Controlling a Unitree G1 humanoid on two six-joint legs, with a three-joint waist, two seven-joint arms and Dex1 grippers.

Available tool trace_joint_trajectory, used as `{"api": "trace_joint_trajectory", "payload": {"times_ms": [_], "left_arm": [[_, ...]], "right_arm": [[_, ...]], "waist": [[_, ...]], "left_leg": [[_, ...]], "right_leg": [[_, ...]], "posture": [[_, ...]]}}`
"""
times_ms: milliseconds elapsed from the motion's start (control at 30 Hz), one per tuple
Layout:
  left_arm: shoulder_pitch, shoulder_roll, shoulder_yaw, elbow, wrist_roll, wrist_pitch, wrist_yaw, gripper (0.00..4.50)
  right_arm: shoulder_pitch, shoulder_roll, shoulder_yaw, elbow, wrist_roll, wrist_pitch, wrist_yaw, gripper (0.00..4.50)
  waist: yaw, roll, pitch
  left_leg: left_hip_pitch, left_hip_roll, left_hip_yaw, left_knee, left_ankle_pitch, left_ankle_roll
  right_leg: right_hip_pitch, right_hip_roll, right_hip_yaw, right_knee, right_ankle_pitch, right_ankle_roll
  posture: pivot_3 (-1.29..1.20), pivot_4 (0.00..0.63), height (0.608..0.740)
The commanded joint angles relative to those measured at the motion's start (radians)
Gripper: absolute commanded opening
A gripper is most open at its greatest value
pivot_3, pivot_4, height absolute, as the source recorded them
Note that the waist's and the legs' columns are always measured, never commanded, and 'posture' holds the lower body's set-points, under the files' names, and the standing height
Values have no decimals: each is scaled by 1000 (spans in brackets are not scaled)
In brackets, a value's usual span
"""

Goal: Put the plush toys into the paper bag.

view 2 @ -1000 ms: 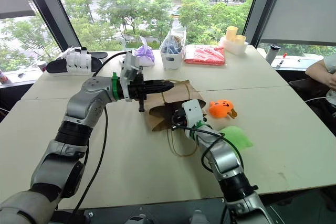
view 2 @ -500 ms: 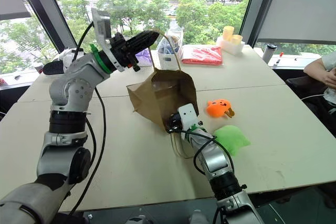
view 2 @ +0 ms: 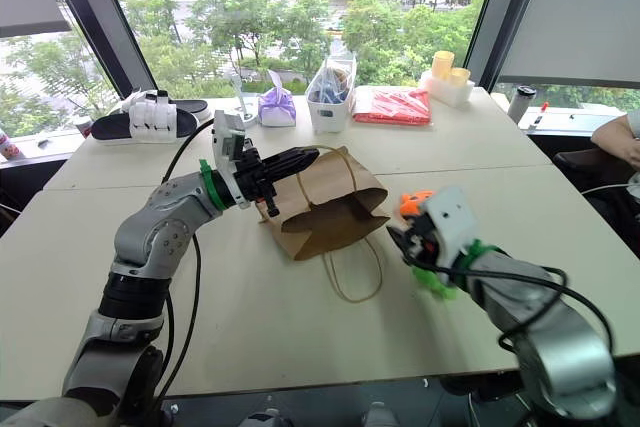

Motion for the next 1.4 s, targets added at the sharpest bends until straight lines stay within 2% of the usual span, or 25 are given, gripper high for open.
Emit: {"api": "trace_joint_trajectory", "payload": {"times_ms": [33,67,100,233,333,567,667,767,900,1000,1133,1233,1400], "left_arm": [[1,1,13,-56,-25,1,9,0],[3,1,14,-59,-27,3,11,0],[4,-1,13,-63,-29,5,15,0],[2,-8,8,-71,-32,3,34,0],[-1,-8,4,-72,-29,3,40,0],[-9,1,2,-69,-19,-4,47,0],[-9,4,5,-70,-16,-5,54,0],[-7,8,7,-71,-14,-8,60,0],[-5,16,10,-77,-17,-6,67,0],[-11,21,18,-75,-23,-1,71,0],[-13,24,17,-81,-33,9,71,0],[-15,19,12,-88,-42,19,73,0],[-21,15,18,-107,-85,66,68,0]], "right_arm": [[81,-28,-113,-84,44,28,33,3793],[114,-31,-120,-83,41,17,33,4367],[146,-34,-120,-75,30,-15,36,4447],[225,-32,-65,51,-75,-229,14,4447],[218,-20,-28,149,-118,-334,-1,4447],[183,-74,143,410,-294,-608,0,4447],[155,-59,150,459,-297,-637,-4,3551],[144,-63,155,473,-300,-646,0,2163],[119,-43,118,426,-228,-582,16,216],[77,-32,73,302,-99,-492,53,216],[-11,-43,120,152,13,-415,88,216],[-124,22,222,162,12,-383,34,216],[-251,108,432,358,-128,-493,9,216]], "waist": [[-1,0,0],[-1,0,0],[1,0,0],[0,0,0],[0,0,0],[0,0,0],[0,0,0],[1,0,0],[1,0,0],[-2,0,0],[-2,0,0],[-1,0,0],[-1,0,0]], "left_leg": [[0,0,1,0,0,0],[1,0,1,0,0,0],[1,0,1,0,0,0],[2,0,1,1,0,0],[3,0,2,2,0,0],[3,0,2,2,0,0],[3,0,2,2,0,0],[3,0,2,2,0,0],[3,0,2,2,0,0],[3,0,1,2,0,0],[3,1,1,1,0,0],[3,0,1,1,0,0],[3,0,0,1,0,0]], "right_leg": [[0,0,0,0,0,0],[0,0,0,0,0,0],[1,0,0,0,0,0],[2,0,0,0,0,0],[3,0,1,0,0,0],[3,0,1,0,0,0],[3,0,1,0,0,0],[3,0,1,0,0,0],[3,0,1,0,0,0],[3,0,1,0,0,0],[3,0,1,0,0,0],[3,0,1,0,0,0],[3,0,0,0,0,0]], "posture": [[0,150,740],[0,150,740],[0,150,740],[0,150,740],[0,150,740],[0,150,740],[0,150,740],[0,150,740],[0,150,740],[0,150,740],[0,150,740],[0,150,740],[0,150,740]]}}
